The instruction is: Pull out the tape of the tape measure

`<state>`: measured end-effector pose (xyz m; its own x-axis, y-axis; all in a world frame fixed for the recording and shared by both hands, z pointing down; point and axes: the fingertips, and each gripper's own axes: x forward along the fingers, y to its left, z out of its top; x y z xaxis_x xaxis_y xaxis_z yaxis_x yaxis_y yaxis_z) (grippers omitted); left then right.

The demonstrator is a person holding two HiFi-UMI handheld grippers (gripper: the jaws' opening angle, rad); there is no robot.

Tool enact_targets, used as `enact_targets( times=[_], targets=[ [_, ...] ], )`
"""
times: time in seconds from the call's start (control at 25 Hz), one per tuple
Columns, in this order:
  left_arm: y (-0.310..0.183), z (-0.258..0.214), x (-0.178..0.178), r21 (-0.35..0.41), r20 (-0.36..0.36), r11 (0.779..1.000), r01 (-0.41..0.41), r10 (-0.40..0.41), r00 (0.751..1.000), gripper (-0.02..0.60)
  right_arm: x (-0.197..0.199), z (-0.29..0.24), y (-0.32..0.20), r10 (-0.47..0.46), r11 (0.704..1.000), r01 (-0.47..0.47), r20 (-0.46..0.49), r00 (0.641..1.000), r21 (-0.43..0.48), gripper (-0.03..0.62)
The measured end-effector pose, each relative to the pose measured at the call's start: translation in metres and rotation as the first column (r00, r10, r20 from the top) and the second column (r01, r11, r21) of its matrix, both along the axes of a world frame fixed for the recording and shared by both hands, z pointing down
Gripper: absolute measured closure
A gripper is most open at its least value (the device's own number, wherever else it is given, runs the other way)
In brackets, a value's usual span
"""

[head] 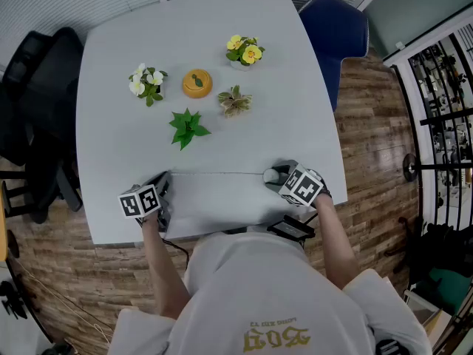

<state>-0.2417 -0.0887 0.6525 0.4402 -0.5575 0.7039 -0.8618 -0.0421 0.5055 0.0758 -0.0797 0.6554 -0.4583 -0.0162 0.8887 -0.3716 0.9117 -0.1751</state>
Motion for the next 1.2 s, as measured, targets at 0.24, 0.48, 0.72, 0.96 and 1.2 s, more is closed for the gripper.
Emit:
enact_targets(
  times=[0.24, 0.48, 0.72, 0.96, 1.2],
  targets=[
    [0.001, 0.003, -0.005, -0.022, 0.063, 1.0, 0.012, -0.01, 0.998, 0.569, 0.0, 0.0, -0.001, -0.008, 1.0, 0.007, 0.01, 1.0, 0.026, 0.365],
    [-0.004, 0.008, -0.002, -0.037, 0.123, 0.999, 0.002, 0.003, 0.992, 0.569, 0.0, 0.001, -0.002, 0.0, 0.999, -0.001, 0.017, 1.0, 0.045, 0.365],
    [-0.005, 0.011, -0.004, -0.047, 0.182, 0.999, -0.003, 0.012, 0.983, 0.546, 0.0, 0.002, -0.002, 0.0, 0.999, -0.001, 0.007, 1.0, 0.039, 0.365],
    [-0.006, 0.008, 0.001, -0.037, 0.195, 0.999, -0.023, 0.03, 0.98, 0.493, 0.0, -0.001, -0.002, 0.048, 0.999, -0.049, 0.045, 0.998, 0.003, 0.358],
    [-0.009, 0.001, 0.0, -0.002, 0.222, 1.0, -0.013, 0.013, 0.975, 0.446, -0.001, -0.011, -0.006, 0.104, 0.994, -0.106, 0.094, 0.99, 0.018, 0.358]
  ],
)
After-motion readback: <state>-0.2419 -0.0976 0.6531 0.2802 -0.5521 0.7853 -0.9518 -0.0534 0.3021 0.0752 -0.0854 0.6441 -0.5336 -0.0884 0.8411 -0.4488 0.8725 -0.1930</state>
